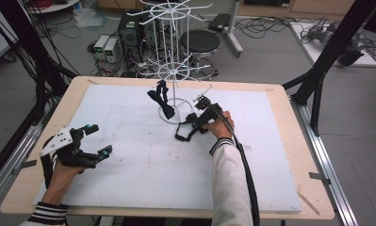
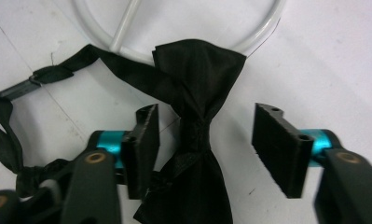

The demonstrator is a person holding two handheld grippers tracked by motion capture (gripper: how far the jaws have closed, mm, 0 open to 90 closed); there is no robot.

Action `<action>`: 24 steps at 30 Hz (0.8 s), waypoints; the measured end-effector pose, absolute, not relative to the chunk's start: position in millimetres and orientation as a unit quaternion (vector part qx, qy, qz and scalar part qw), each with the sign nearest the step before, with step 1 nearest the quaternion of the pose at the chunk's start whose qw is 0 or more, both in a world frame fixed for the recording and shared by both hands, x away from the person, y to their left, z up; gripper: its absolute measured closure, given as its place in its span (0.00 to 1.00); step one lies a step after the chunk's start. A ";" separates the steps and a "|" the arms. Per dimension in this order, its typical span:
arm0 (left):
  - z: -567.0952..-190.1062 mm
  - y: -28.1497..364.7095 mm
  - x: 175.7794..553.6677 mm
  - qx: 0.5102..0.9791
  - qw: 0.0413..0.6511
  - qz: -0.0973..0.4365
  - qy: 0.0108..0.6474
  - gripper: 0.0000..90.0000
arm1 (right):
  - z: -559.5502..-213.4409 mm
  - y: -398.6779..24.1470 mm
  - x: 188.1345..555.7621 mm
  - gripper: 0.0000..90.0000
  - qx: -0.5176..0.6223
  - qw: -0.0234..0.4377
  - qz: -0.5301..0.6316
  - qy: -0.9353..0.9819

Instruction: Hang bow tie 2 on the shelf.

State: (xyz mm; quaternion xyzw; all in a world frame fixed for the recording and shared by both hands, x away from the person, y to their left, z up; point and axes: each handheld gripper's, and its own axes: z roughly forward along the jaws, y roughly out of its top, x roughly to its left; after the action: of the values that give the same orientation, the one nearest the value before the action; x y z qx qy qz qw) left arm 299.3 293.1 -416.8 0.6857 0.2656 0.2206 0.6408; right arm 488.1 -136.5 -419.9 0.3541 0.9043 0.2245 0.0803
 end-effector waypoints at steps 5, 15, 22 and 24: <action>-416.9 292.8 299.7 0.686 0.641 0.220 0.265 0.02 | -420.4 -137.5 488.7 0.61 0.358 0.079 0.227 0.902; -417.2 292.8 299.9 0.686 0.641 0.219 0.266 0.02 | -419.4 -137.9 488.5 0.84 0.364 0.073 0.232 0.899; -417.7 292.9 300.2 0.685 0.641 0.218 0.268 0.02 | -419.2 -137.9 488.0 0.85 0.366 0.068 0.239 0.897; -417.8 293.0 300.2 0.686 0.641 0.218 0.268 0.02 | -418.8 -138.3 487.6 0.85 0.366 0.068 0.242 0.896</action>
State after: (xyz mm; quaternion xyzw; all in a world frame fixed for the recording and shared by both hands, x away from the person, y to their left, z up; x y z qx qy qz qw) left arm 300.2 293.0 -417.8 0.6857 0.2682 0.2182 0.6406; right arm 487.6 -138.3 -418.8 0.3656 0.8961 0.2423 0.0683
